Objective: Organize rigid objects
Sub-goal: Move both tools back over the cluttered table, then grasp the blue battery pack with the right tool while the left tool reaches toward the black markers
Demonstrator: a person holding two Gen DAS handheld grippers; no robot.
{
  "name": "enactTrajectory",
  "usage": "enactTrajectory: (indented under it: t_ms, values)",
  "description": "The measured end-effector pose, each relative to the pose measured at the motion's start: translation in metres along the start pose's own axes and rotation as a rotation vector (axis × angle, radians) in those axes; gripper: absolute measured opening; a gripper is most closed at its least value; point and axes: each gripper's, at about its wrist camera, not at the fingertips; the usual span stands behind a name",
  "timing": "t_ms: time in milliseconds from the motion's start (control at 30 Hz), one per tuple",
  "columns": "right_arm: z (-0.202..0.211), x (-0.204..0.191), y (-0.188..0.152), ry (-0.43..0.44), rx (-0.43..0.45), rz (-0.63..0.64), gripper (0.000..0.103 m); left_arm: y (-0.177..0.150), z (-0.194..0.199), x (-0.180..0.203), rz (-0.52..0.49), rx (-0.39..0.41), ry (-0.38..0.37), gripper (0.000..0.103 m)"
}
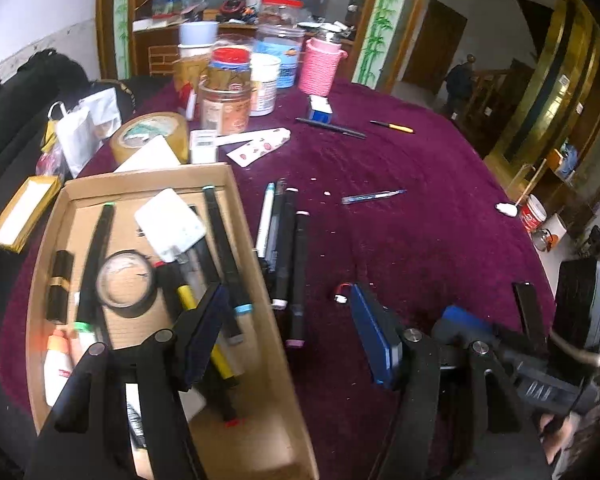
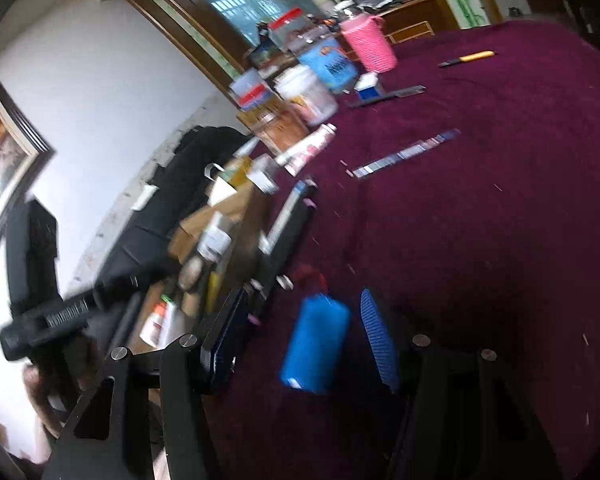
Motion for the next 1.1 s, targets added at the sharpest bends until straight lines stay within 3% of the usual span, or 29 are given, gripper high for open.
enactTrajectory:
  t_ms: [100,167,300,367,433,600,700,767,867,1000,1100]
  values:
    - [-0.010,0.001,-0.008,-0.011,-0.029,-0.004,0.054,-0.003,0.000,0.006,-0.009,0.001,0.009,0.063]
    - [-0.022,-0.004,-0.012,-0.046,-0.056,0.015,0.054,-0.003,0.002,0.012,-0.036,0.009,0.054,0.063]
    - [-0.044,-0.012,-0.019,-0.109,-0.105,0.064,0.052,-0.003,0.005,0.015,-0.058,0.008,0.027,0.063]
    - [-0.047,-0.021,-0.021,-0.193,-0.089,0.114,0.048,-0.003,0.004,0.019,-0.081,0.012,0.049,0.063]
    - [-0.052,-0.028,-0.022,-0.268,-0.087,0.177,0.036,-0.002,0.004,0.023,-0.104,0.020,0.057,0.063]
    - [-0.046,-0.014,-0.016,-0.199,-0.103,0.161,0.035,0.002,-0.009,0.032,-0.129,-0.043,-0.036,0.063]
    - [-0.035,-0.002,-0.011,-0.243,-0.075,0.142,0.035,0.007,-0.022,0.042,-0.159,-0.077,-0.002,0.063]
    - [-0.028,0.006,-0.009,-0.260,-0.056,0.131,0.034,0.012,-0.028,0.046,-0.159,-0.091,-0.025,0.063]
    - [-0.022,0.012,-0.004,-0.289,-0.036,0.117,0.034,0.016,-0.037,0.049,-0.154,-0.125,-0.063,0.052]
    - [-0.020,0.022,0.002,-0.305,-0.022,0.088,0.033,0.018,-0.056,0.054,-0.179,-0.192,-0.050,0.029]
    - [-0.020,0.029,0.003,-0.304,-0.017,0.069,0.033,0.021,-0.071,0.055,-0.194,-0.237,-0.024,0.029]
Point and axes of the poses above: each gripper's, at about its wrist camera, not at the fingertips, and z roughly against the way its jaws point, x to its right, y to its top, and after that the axes turned 3 degrees about -x, right-handed
